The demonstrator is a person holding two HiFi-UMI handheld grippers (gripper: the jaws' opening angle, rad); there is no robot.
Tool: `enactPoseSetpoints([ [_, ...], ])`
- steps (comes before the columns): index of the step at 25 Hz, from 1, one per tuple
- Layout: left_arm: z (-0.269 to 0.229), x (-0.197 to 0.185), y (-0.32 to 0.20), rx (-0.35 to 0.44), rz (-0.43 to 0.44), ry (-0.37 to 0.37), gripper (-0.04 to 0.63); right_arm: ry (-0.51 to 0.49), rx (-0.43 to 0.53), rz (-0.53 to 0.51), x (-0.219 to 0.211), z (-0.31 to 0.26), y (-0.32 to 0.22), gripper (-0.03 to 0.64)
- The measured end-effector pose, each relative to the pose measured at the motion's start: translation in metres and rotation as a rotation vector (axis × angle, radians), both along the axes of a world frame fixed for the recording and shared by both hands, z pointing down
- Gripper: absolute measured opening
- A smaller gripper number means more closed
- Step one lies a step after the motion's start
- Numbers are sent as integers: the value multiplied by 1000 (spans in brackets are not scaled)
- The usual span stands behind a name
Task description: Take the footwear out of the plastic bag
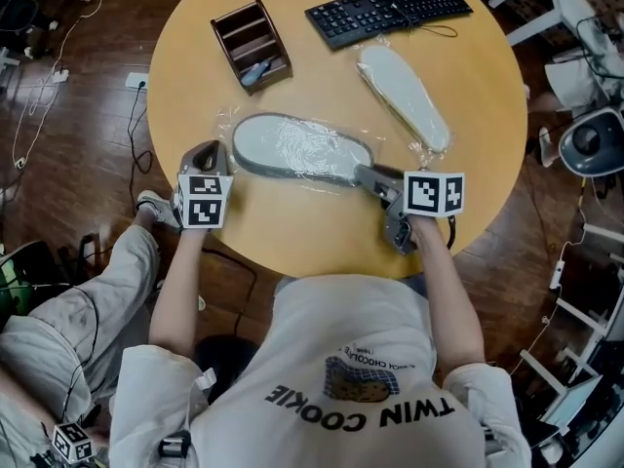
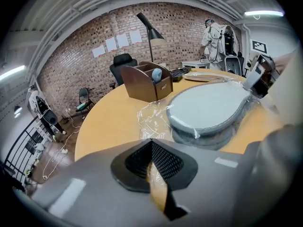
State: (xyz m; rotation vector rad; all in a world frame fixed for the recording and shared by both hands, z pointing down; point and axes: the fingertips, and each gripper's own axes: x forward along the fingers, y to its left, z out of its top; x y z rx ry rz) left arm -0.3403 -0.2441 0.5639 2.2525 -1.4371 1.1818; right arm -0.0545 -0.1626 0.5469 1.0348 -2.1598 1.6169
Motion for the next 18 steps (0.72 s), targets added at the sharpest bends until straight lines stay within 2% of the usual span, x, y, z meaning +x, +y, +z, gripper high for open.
enactPoseSetpoints([
  [18, 1, -1, -3, -18, 7, -61, -2, 55, 22, 43, 61, -3, 20, 109],
])
